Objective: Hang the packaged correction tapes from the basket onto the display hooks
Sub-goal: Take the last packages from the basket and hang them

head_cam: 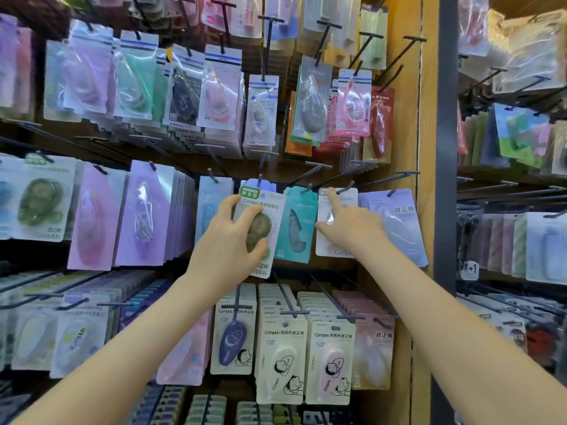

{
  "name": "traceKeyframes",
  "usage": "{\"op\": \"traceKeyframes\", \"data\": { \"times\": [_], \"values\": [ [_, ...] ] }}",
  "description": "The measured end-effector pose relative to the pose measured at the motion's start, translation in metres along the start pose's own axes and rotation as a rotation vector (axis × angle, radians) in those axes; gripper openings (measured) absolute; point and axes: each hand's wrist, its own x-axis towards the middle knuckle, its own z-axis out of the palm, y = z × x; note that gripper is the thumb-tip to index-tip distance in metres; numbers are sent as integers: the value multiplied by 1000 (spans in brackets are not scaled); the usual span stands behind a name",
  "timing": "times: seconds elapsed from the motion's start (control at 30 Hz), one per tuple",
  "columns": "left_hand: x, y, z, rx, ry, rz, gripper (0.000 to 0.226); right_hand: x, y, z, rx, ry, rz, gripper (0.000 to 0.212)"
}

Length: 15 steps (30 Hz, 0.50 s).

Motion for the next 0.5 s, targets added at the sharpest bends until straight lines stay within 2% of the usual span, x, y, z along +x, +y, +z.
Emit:
{"op": "traceKeyframes", "data": {
  "times": [0.1, 0.2, 0.33, 0.4, 0.5],
  "values": [
    [-4, -4, -6, 38, 0, -26, 50, -7, 1, 3, 39, 56, 2, 73],
    [-10, -8, -16, 55, 19, -58, 50, -26, -2, 5, 119, 184, -22, 70],
    [-23, -14, -35, 55, 71, -115, 52, -58, -30, 2, 273, 327, -170, 63],
    [-31, -19, -47, 61, 98, -129, 54, -72, -54, 2, 519, 276, -327, 62],
    [-48, -26, -67, 40, 119, -144, 59, -89, -95, 3, 928, 107, -506, 64]
  ]
}}
